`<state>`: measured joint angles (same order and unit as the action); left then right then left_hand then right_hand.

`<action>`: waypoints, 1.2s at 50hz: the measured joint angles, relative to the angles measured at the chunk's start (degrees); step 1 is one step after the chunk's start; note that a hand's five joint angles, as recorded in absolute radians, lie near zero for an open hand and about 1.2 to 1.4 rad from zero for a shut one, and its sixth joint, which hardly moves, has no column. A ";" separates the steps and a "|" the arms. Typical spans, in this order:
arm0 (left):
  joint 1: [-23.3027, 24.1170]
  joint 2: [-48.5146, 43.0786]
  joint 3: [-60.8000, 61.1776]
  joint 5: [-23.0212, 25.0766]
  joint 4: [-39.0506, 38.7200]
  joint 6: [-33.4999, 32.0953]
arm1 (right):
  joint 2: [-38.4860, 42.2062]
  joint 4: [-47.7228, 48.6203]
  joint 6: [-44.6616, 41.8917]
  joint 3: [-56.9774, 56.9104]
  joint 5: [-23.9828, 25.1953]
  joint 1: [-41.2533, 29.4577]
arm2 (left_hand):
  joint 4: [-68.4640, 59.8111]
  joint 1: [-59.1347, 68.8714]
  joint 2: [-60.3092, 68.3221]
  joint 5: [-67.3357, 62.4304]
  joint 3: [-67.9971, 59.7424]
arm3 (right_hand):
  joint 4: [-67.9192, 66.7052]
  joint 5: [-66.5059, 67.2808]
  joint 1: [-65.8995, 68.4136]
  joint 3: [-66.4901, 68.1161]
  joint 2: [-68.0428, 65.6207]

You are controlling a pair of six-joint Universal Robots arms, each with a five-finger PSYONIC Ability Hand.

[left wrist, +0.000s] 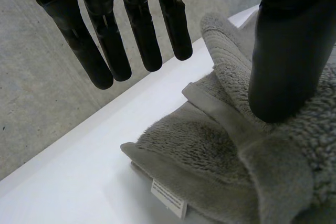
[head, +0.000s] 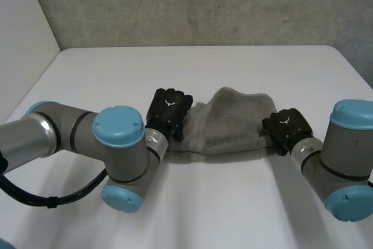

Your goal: Fold the towel.

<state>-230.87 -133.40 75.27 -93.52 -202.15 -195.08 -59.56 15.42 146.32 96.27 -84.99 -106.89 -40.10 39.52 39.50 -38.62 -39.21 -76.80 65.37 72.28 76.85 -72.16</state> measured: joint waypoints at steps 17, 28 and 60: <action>-1.35 8.39 6.79 -0.72 0.00 0.23 | -5.79 -0.88 -27.34 -6.36 -0.21 -4.31 | 2.02 -1.71 -1.94 1.97 1.83 | -0.16 0.00 0.02 0.09 0.00; -8.10 13.13 7.51 -3.70 0.04 0.43 | 6.20 0.02 -33.75 -17.41 6.60 -22.03 | 2.43 -2.28 -2.48 2.70 2.33 | -0.16 0.67 0.01 0.19 -0.01; -4.14 14.11 1.67 -3.87 -0.90 3.85 | -9.74 -7.37 -0.03 -7.41 5.57 -16.62 | 2.77 -2.65 -2.90 3.16 2.79 | 62.12 -61.93 -58.91 -62.61 57.80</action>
<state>-235.01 -119.29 76.94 -97.39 -203.05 -191.23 -69.31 8.05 146.29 88.86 -79.42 -123.51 -37.33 36.88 36.60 -35.46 -36.43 -14.68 3.43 13.37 14.24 -14.36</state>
